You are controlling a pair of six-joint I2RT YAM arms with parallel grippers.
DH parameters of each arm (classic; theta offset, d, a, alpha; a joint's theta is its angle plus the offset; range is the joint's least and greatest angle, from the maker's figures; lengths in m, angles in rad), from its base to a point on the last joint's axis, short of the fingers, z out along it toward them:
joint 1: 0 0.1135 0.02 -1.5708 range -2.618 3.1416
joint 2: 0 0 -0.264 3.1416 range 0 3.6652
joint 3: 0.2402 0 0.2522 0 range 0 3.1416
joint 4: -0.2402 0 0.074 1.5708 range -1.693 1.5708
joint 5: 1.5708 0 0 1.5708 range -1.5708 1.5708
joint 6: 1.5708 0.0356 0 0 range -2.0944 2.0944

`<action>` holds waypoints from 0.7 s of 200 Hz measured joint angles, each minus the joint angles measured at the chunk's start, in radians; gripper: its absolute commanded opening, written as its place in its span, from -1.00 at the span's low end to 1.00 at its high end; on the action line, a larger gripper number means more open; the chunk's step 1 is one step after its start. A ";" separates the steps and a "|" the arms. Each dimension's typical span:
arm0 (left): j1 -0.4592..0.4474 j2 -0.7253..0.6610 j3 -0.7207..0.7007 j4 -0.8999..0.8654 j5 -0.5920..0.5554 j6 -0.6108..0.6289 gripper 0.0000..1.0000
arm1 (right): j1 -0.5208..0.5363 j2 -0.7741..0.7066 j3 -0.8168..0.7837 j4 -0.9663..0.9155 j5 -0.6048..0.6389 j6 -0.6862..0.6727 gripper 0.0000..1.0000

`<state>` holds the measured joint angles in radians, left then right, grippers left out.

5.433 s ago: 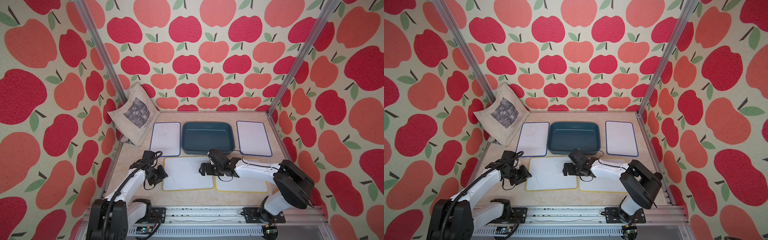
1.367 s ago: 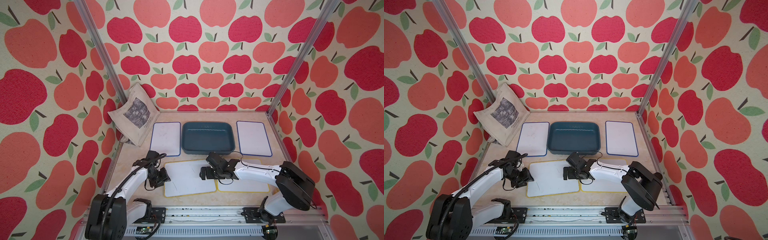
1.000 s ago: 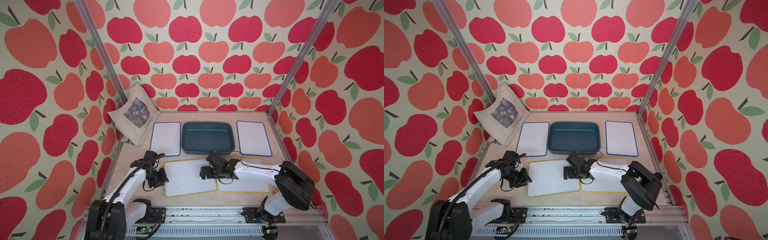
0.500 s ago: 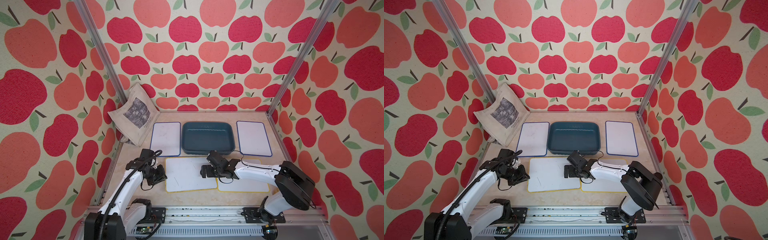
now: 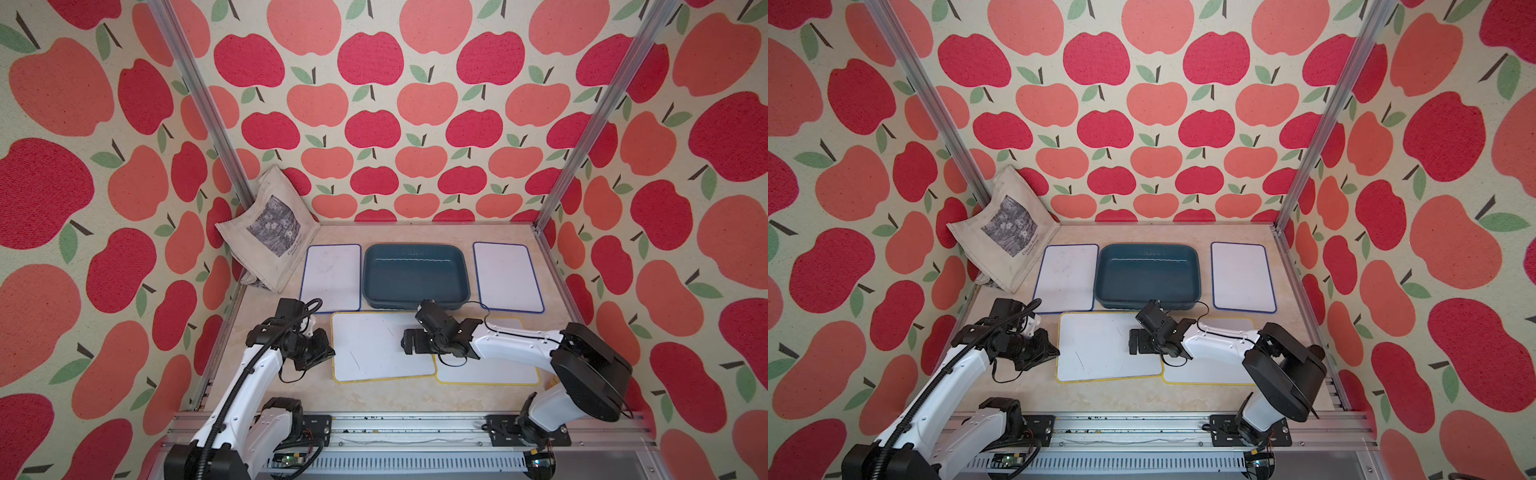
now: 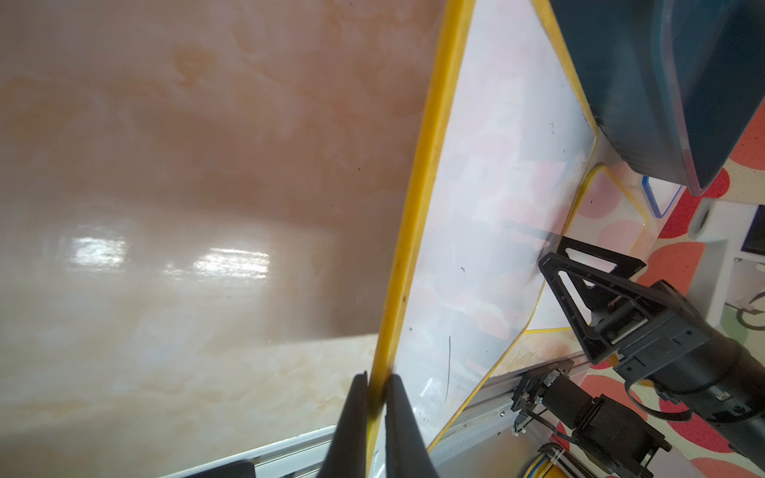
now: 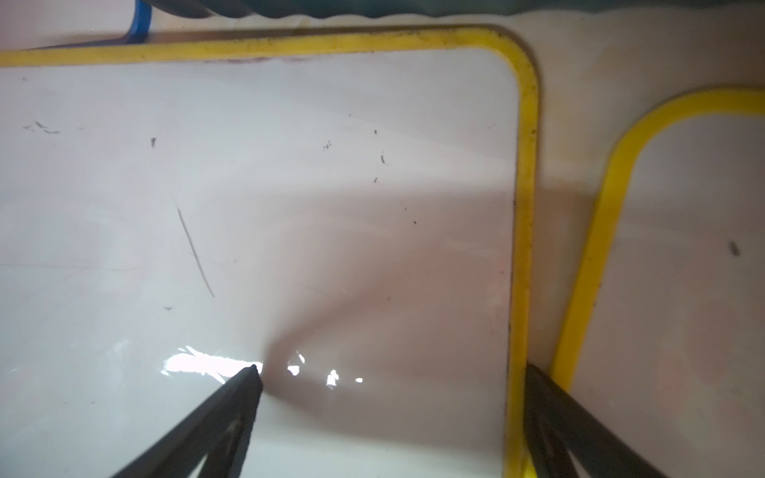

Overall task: Put the whiteboard into the storage box
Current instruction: Pick up the whiteboard at the center of the board.

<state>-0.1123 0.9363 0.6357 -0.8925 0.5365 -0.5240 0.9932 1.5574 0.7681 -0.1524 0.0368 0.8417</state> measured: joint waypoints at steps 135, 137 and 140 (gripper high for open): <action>0.024 -0.045 0.015 -0.038 0.066 -0.016 -0.74 | -0.008 -0.011 -0.034 0.080 0.005 0.002 0.98; 0.025 -0.045 0.015 -0.038 0.067 -0.016 -0.74 | -0.008 -0.011 -0.035 0.080 0.005 0.002 0.98; 0.027 -0.045 0.015 -0.037 0.068 -0.018 -0.74 | -0.008 -0.012 -0.035 0.082 0.005 0.002 0.98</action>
<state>-0.0853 0.8909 0.6506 -0.9298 0.6044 -0.5423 0.9848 1.5455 0.7330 -0.0708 0.0418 0.8440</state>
